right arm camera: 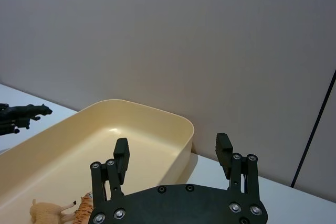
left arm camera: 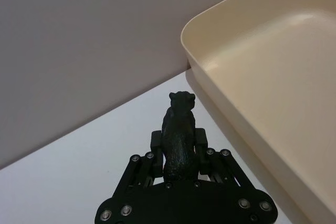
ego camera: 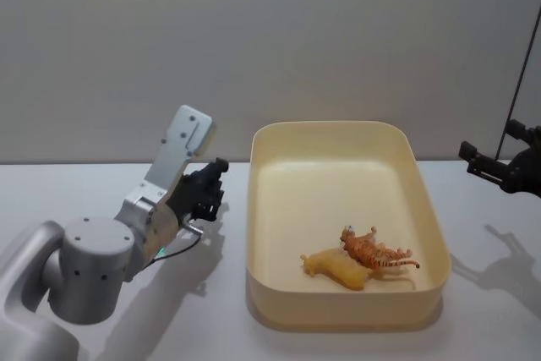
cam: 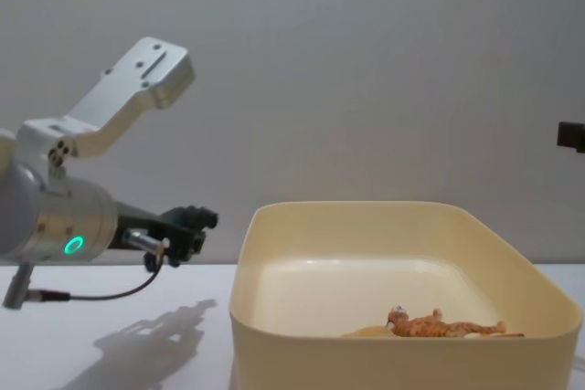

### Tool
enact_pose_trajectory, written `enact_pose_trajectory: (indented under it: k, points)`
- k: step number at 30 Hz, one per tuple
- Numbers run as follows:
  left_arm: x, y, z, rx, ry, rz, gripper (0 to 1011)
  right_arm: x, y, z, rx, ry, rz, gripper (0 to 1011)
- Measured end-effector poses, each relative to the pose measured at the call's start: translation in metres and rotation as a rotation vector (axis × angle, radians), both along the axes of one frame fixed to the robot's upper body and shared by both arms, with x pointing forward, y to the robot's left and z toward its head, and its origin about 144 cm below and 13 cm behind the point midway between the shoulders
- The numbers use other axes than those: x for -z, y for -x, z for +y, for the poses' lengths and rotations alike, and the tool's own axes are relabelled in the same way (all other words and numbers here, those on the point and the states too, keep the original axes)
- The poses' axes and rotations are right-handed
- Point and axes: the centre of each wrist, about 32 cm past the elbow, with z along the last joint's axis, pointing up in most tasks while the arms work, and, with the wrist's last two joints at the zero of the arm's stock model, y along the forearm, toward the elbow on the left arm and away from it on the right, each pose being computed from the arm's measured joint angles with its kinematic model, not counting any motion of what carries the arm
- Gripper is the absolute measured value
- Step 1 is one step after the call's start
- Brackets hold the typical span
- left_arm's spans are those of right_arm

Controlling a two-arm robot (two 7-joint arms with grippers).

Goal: Pick up the toy alternately with two hands and place it into the central storage box.

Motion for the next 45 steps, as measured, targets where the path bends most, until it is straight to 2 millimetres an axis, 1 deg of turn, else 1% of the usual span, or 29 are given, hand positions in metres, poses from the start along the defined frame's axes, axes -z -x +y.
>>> enact_pose_trajectory:
  k: [17, 30, 32, 33, 34, 35, 36, 37, 38, 41, 43, 44, 45]
  points:
    - [-0.031, -0.016, -0.016, 0.234, -0.180, -0.074, 327, 0.000, 0.000, 0.000, 0.000, 0.000, 0.000, 1001]
    - [-0.056, -0.027, -0.030, 0.404, -0.381, -0.168, 335, 0.000, 0.000, 0.000, 0.000, 0.000, 0.000, 1001]
    - [-0.061, -0.029, -0.033, 0.434, -0.416, -0.184, 386, 0.000, 0.000, 0.000, 0.000, 0.000, 0.000, 1001]
    - [-0.062, -0.030, -0.033, 0.446, -0.430, -0.190, 393, 0.000, 0.000, 0.000, 0.000, 0.000, 0.000, 1001]
    - [-0.063, -0.031, -0.034, 0.452, -0.438, -0.195, 425, 0.000, 0.000, 0.000, 0.000, 0.000, 0.000, 1001]
    - [-0.066, -0.032, -0.036, 0.472, -0.462, -0.206, 478, 0.000, 0.000, 0.000, 0.000, 0.000, 0.000, 1001]
    - [-0.067, -0.032, -0.037, 0.482, -0.475, -0.211, 499, 0.000, 0.000, 0.000, 0.000, 0.000, 0.000, 1001]
    - [-0.069, -0.033, -0.038, 0.495, -0.493, -0.218, 560, 0.000, 0.000, 0.000, 0.000, 0.000, 0.000, 1001]
    - [-0.070, -0.034, -0.039, 0.501, -0.500, -0.221, 560, 0.000, 0.000, 0.000, 0.000, 0.000, 0.000, 1001]
    - [-0.073, -0.035, -0.041, 0.523, -0.530, -0.233, 679, 0.000, 0.000, 0.000, 0.000, 0.000, 0.000, 1001]
    - [-0.075, -0.036, -0.042, 0.532, -0.543, -0.238, 719, 0.000, 0.000, 0.000, 0.000, 0.000, 0.000, 1001]
    - [-0.076, -0.037, -0.043, 0.540, -0.554, -0.241, 778, 0.000, 0.000, 0.000, 0.000, 0.000, 0.000, 1001]
    - [-0.077, -0.037, -0.043, 0.544, -0.559, -0.243, 789, 0.000, 0.000, 0.000, 0.000, 0.000, 0.000, 1001]
